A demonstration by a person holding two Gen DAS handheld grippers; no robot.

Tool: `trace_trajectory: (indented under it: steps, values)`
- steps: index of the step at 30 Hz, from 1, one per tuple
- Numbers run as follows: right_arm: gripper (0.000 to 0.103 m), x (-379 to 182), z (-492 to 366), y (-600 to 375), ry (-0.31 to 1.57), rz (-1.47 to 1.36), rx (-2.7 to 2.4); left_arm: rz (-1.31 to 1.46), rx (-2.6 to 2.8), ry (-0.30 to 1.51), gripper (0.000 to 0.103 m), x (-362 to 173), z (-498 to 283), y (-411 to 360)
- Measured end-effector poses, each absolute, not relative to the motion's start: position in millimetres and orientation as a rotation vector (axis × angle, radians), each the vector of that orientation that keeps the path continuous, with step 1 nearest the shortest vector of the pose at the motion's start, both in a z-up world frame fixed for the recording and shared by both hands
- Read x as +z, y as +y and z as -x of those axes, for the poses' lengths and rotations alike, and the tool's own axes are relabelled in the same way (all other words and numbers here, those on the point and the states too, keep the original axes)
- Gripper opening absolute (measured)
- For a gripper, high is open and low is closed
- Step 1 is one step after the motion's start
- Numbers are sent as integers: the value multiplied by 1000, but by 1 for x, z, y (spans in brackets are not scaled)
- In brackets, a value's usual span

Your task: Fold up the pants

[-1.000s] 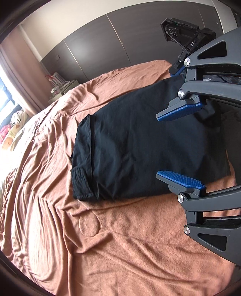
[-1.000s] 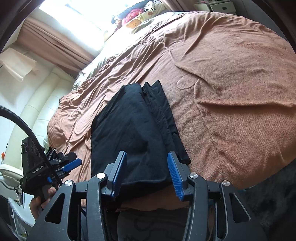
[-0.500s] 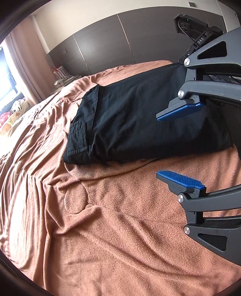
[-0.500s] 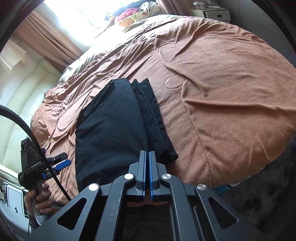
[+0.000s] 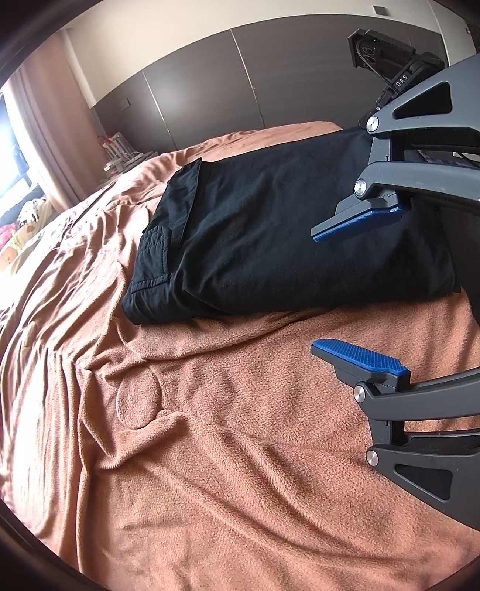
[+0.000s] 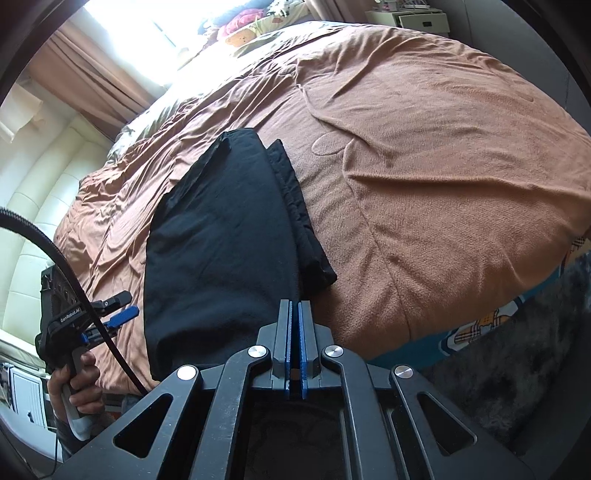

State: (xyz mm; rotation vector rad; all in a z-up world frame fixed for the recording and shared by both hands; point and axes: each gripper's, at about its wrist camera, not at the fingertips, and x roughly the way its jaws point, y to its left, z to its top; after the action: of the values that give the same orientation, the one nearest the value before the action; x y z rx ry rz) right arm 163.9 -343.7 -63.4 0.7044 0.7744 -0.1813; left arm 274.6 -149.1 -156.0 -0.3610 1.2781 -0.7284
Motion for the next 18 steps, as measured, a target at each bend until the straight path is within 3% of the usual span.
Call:
trace_trajectory:
  steps: [5,14,16,18]
  values:
    - [2,-62,-175,-349,768,-686,-162,369,-732,1285,46,-157,-273,-151]
    - [2,-67,-207,-366,790,-690,-134,376,-720,1325,45,-167,-278,-158]
    - [15,-71,-216,-368,799,-688,-117,370,-716,1327,45,-168,-279,-160]
    - [46,-75,-225,-370,806,-683,-122,370,-715,1328,45,-168,-279,-162]
